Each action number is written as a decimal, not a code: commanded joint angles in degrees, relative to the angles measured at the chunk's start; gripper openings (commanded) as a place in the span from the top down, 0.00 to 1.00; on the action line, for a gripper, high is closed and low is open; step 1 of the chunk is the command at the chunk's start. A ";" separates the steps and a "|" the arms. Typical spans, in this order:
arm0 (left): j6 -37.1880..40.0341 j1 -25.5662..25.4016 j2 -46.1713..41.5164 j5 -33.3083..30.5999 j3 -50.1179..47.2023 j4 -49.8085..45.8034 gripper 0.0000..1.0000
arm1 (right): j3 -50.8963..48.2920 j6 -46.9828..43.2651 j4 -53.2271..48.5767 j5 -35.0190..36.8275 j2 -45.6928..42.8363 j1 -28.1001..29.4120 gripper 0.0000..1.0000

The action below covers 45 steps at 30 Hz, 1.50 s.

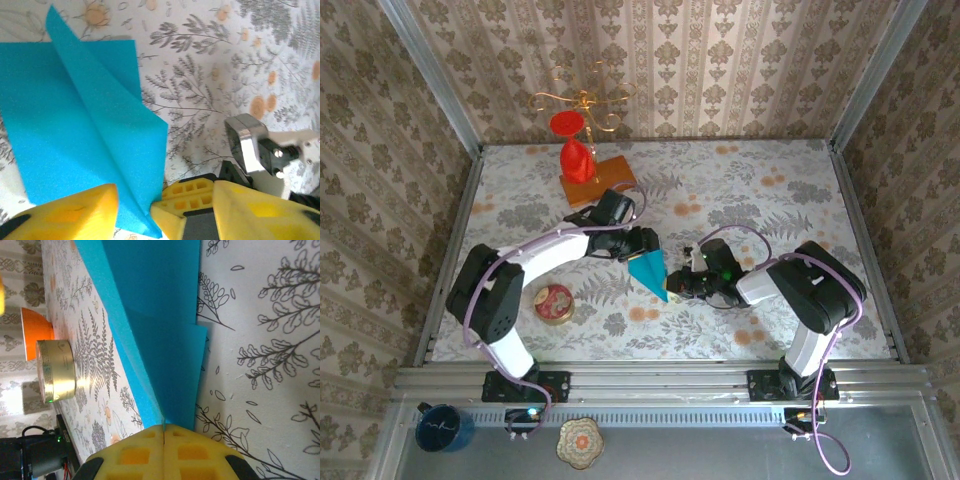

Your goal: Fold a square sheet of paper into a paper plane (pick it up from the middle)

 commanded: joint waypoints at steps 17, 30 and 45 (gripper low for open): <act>-1.44 1.03 7.50 11.76 -7.24 20.37 0.84 | -1.90 1.08 -3.22 -0.48 4.19 -1.06 0.94; -0.71 1.76 9.71 12.13 -7.74 21.09 0.86 | -1.56 1.61 -4.41 -0.57 5.23 -1.58 0.94; -0.44 1.90 12.26 11.61 -6.52 19.88 0.87 | -0.60 1.66 -7.89 -0.24 5.52 -1.94 0.94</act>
